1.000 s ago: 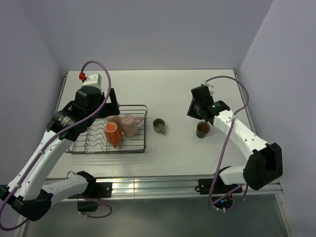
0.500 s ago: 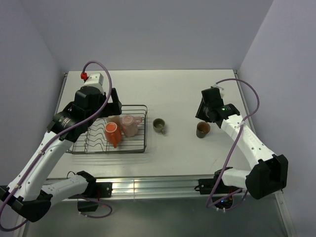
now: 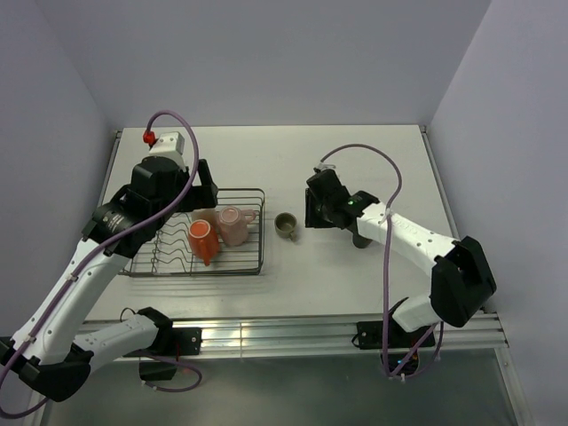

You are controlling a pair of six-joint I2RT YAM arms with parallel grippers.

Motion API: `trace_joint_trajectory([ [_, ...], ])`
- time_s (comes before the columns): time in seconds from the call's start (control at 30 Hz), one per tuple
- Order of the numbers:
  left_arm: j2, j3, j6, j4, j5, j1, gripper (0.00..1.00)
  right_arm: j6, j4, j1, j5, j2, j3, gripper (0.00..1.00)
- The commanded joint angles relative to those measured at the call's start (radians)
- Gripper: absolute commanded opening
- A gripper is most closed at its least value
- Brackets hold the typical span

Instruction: Load the cups into the dish rack

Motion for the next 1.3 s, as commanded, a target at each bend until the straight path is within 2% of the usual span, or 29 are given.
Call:
trace_joint_trajectory([
  [0.0,-0.02,0.006,0.009,0.01,-0.006,-0.003,0.99,-0.011,0.164,0.032,0.003,0.013,-0.053,0.43],
  [0.13,-0.014,0.003,0.012,0.008,-0.007,-0.003,0.99,-0.004,0.31,0.073,0.014,0.045,-0.102,0.44],
  [0.47,-0.015,-0.005,0.017,-0.003,-0.026,-0.004,0.99,0.003,0.51,0.135,0.085,0.087,-0.204,0.41],
  [0.83,-0.002,-0.016,0.015,-0.001,-0.023,-0.003,0.99,-0.002,0.554,0.148,0.126,0.102,-0.25,0.41],
  [1.27,-0.012,-0.032,0.011,-0.003,-0.026,-0.003,0.99,0.019,0.474,0.148,0.187,0.12,-0.164,0.4],
])
